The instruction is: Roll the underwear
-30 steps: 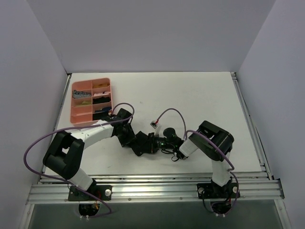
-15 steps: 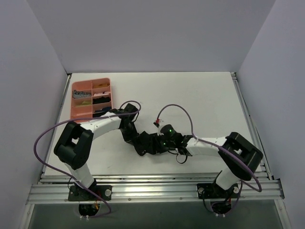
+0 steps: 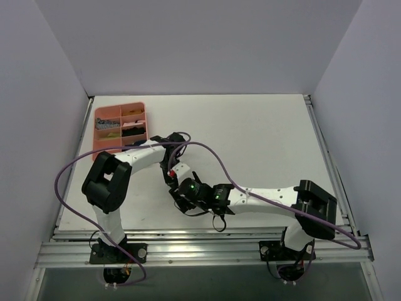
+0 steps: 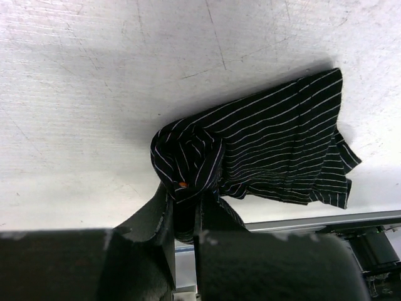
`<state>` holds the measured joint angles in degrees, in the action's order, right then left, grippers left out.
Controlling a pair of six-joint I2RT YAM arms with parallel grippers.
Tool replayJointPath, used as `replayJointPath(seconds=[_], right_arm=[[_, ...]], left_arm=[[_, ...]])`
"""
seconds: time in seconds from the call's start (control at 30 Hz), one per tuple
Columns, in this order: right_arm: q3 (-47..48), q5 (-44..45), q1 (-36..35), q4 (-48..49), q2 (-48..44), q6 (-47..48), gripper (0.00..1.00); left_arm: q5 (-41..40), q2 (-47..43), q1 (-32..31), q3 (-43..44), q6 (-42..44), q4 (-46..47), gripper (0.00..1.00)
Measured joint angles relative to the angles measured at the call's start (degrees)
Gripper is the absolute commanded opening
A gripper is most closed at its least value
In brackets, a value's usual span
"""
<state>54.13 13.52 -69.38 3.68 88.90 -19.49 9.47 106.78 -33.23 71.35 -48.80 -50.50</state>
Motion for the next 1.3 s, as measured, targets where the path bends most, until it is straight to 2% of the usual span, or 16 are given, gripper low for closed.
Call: replayJointPath(seconds=[0.37,0.53,0.63,0.67,0.7,0.73,0.8,0.9,0.93,1.03,1.07,1.17,1.3], right_arm=[[6.78,6.67,-2.29,-3.93,13.38,7.56,0.56],[8.81,9.81,-4.55,-3.98,16.59,8.07,0.49],[8.92,11.87,-5.22,-4.17,17.38,7.76,0.31],[8.92,12.24,-5.31,-4.22,17.4,7.52,0.23],[8.87,12.46,-5.38,-4.17,17.4,7.17,0.07],[8.74,12.7,-5.4,-4.02,17.38,6.54,0.02],[7.26,12.94,-5.31,-2.43,16.68,4.92,0.0],[1.57,10.34,-4.22,3.37,13.25,1.42,0.0],[-0.7,8.46,-3.32,5.77,11.8,0.11,0.0],[-8.33,1.25,0.28,14.88,7.67,-4.31,0.0],[-11.13,-2.16,1.86,19.23,6.78,-6.03,0.0],[-15.72,-8.96,5.22,27.8,6.29,-9.53,0.0],[-18.71,-15.56,8.13,36.96,8.09,-13.16,0.0]], left_arm=[[0.35,1.81,-0.07,2.08,0.61,-2.91,0.02],[0.42,1.92,-0.13,2.08,0.66,-3.32,0.02],[0.44,2.05,-0.35,2.08,0.92,-3.98,0.02],[0.39,2.05,-0.44,2.08,1.03,-4.0,0.02],[0.39,2.05,-0.44,2.08,1.07,-4.0,0.02],[0.39,2.05,-0.44,2.08,1.09,-4.02,0.03],[0.42,2.01,-0.44,2.01,1.14,-3.96,0.07],[1.57,0.85,0.0,0.42,0.48,-2.64,0.23],[2.19,0.09,0.24,-0.79,-0.04,-1.77,0.35],[3.26,-3.13,1.33,-4.72,-2.03,1.29,0.46],[2.91,-4.42,1.57,-5.81,-2.71,1.9,0.53],[1.11,-8.04,1.97,-7.72,-3.67,2.56,0.59],[-1.92,-12.46,2.62,-8.46,-4.13,1.86,0.61]])
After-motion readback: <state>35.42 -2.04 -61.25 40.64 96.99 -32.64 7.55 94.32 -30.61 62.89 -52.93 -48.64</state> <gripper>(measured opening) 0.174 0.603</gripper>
